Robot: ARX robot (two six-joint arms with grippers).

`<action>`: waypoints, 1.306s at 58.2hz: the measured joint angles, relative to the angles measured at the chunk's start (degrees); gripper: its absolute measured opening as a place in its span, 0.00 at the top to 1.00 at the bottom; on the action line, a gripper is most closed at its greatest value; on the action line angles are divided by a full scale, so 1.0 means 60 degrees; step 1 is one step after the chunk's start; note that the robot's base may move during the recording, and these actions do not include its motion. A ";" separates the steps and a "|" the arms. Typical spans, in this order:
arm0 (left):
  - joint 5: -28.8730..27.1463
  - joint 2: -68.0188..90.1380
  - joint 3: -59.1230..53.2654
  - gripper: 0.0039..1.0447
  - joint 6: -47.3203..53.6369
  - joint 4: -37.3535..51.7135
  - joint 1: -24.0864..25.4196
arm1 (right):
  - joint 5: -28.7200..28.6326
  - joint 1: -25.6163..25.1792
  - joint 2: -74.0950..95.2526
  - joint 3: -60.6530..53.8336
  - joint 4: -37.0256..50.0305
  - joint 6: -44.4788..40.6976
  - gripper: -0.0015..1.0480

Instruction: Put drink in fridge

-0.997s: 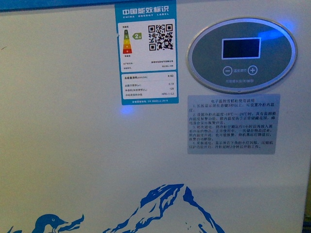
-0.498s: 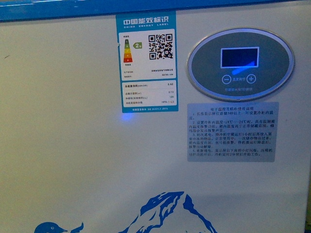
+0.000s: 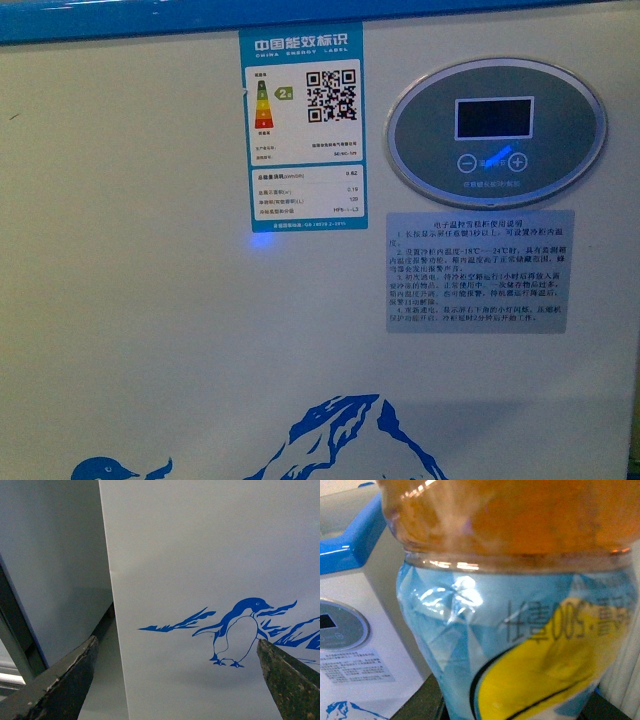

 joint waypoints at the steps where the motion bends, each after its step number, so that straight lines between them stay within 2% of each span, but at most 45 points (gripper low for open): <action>1: 0.0000 0.0000 0.0000 0.08 0.0000 0.0000 0.0000 | 0.0204 0.0229 -0.0011 -0.0025 0.0000 0.0000 0.65; 7: 0.0000 0.0000 0.0000 0.08 0.0000 0.0000 0.0000 | 0.1115 0.1373 -0.0095 -0.0138 0.0007 0.0000 0.65; 14: 0.0000 0.0000 0.0000 0.08 -0.0004 0.0000 0.0000 | 0.1708 0.2208 -0.0197 -0.0310 0.0033 -0.0022 0.65; 19: 0.0000 0.0000 0.0000 0.08 0.0000 0.0000 0.0000 | 0.1894 0.2506 -0.0244 -0.0404 0.0058 -0.0029 0.65; 31: 0.0000 0.0000 0.0000 0.08 -0.0004 0.0000 0.0000 | 0.2313 0.2608 -0.0306 -0.0543 0.0095 -0.0062 0.65; 76: -0.0004 0.0000 0.0004 0.08 -0.0004 -0.0004 0.0000 | 0.2269 0.2616 -0.0339 -0.0634 0.0098 -0.0066 0.65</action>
